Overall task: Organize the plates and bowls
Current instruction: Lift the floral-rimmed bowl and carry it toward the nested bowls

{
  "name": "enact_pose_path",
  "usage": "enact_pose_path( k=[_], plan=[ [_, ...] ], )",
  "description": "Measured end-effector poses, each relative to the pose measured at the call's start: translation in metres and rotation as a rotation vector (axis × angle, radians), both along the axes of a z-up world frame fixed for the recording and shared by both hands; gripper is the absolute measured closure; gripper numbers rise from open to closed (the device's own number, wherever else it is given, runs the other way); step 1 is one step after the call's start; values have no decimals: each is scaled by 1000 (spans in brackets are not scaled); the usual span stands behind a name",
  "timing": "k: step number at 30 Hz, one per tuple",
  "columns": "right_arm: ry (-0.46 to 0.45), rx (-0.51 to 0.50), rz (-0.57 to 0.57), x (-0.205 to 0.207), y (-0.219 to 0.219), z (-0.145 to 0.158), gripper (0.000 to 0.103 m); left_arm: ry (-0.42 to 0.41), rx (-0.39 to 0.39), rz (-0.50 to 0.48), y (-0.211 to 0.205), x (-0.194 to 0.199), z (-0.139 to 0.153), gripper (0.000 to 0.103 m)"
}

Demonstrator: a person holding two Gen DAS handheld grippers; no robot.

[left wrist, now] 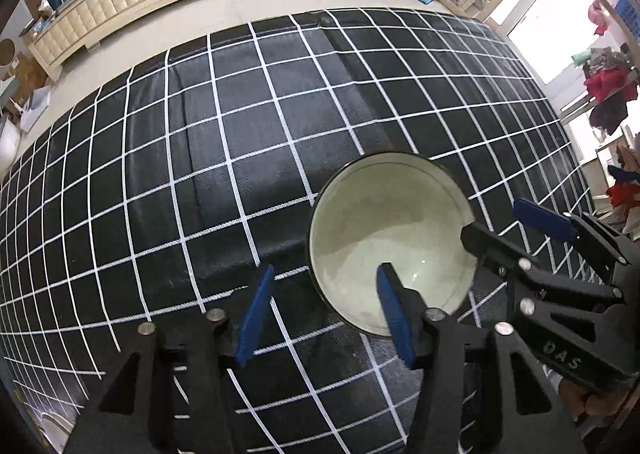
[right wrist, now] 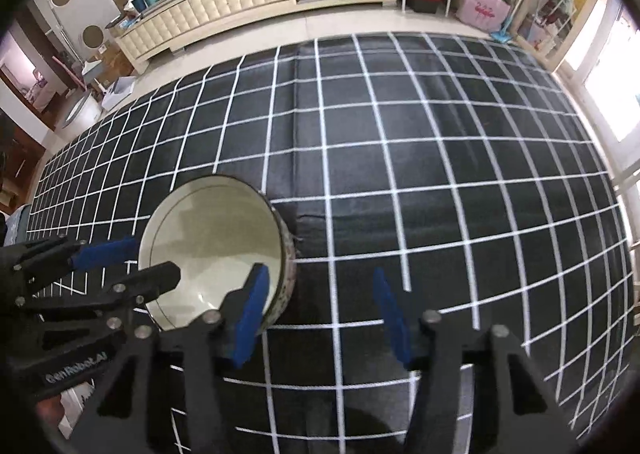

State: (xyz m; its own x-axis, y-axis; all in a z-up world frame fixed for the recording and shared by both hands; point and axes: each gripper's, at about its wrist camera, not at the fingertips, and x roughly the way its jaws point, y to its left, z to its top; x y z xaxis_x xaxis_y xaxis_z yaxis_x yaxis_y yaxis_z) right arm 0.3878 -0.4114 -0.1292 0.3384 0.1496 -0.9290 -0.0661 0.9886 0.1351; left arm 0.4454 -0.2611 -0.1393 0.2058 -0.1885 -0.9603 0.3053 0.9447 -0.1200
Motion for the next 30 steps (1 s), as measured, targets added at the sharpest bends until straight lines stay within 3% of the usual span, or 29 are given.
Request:
enact_pose_path(
  k=[5,14,18,30],
  plan=[
    [29,13,-1,6,3,-8,56,-3,34,-33,-4,2,-8,79],
    [54,99,-5,9,-3,-18,67,7,-5,-16,-1,8,-21,85],
    [61,145,3,8,-2,-20,80,-9,12,-31,-3,6,-19,86],
    [31,146,-50,-14,-5,-7,85,-2,70,-22,-18,-2,-21,92]
  ],
)
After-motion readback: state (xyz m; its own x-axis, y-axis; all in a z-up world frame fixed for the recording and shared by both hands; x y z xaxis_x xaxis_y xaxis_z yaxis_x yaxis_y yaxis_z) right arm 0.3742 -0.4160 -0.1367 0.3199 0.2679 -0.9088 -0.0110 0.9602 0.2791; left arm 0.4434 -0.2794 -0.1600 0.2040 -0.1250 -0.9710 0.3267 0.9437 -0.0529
